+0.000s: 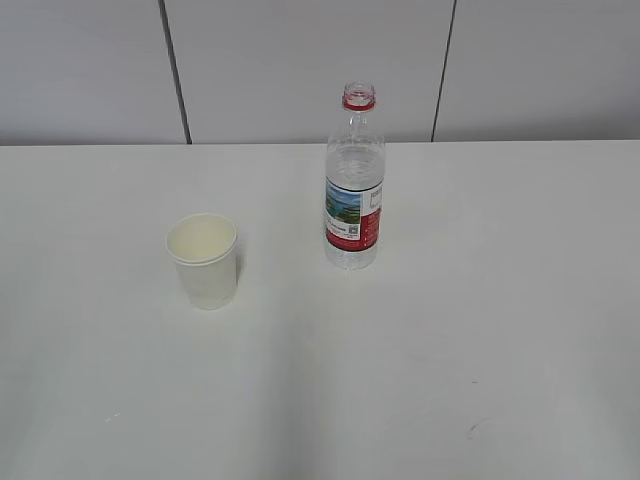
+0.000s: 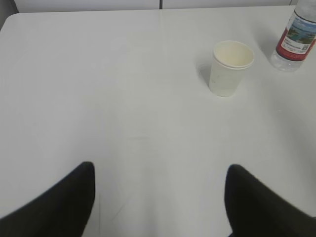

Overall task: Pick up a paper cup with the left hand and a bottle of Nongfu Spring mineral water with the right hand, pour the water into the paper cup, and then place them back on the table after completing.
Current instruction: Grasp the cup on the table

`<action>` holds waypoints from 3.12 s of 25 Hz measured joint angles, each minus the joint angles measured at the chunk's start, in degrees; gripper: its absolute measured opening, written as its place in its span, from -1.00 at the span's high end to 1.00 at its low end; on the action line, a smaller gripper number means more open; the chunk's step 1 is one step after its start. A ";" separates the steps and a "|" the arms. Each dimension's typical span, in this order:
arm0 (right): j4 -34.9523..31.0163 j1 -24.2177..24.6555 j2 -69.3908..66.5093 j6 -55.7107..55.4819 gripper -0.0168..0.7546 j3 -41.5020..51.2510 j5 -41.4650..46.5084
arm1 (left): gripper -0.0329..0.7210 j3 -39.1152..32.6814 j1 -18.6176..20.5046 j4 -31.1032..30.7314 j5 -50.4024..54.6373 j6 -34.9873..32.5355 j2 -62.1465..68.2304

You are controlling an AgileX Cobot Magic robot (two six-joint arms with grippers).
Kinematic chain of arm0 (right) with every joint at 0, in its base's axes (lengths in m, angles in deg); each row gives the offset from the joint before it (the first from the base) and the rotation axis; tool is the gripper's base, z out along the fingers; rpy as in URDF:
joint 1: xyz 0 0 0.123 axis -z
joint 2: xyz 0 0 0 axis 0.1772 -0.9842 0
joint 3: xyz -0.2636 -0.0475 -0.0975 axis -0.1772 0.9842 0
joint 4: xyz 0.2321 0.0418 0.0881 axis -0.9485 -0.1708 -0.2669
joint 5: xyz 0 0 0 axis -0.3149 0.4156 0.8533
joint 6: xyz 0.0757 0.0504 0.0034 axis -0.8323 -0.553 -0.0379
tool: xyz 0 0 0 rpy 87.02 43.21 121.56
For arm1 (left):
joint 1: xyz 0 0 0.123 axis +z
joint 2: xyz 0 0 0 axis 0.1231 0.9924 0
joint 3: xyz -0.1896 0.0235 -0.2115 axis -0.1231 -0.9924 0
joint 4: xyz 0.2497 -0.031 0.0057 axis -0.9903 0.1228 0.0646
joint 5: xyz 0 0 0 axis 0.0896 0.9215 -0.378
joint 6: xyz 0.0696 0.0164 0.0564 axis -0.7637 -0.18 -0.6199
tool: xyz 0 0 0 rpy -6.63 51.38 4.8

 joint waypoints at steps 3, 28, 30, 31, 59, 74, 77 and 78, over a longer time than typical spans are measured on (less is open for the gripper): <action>0.00 0.00 0.00 0.00 -0.56 0.00 0.00 | -0.41 0.00 0.00 0.00 0.00 0.00 0.00; -0.72 0.00 0.00 1.56 -0.56 -0.26 -0.59 | -0.41 0.00 0.00 0.05 -0.05 0.00 0.00; -1.00 0.00 -0.23 1.94 -0.56 -0.92 -2.84 | -0.41 0.00 0.00 0.05 -0.05 0.00 0.00; -1.44 0.00 -0.50 1.94 -0.56 -1.01 -5.36 | -0.41 0.00 0.00 0.05 -0.05 0.00 0.00; -3.57 -0.93 -49.33 6.09 -0.56 0.80 -76.56 | -0.39 -4.34 -2.17 13.15 -63.26 -11.75 43.65; 12.81 -3.90 -80.12 -9.46 -0.56 0.80 -101.85 | -0.39 -4.34 -13.12 11.07 -96.17 -6.77 80.58; 14.82 -3.90 -84.95 -9.69 -0.56 0.69 -105.16 | -0.39 -4.34 -13.12 5.61 -100.00 -4.80 86.53; 15.52 -3.90 -86.26 -9.68 -0.56 0.69 -105.72 | -0.39 -4.44 -13.12 3.87 -101.74 -3.93 88.50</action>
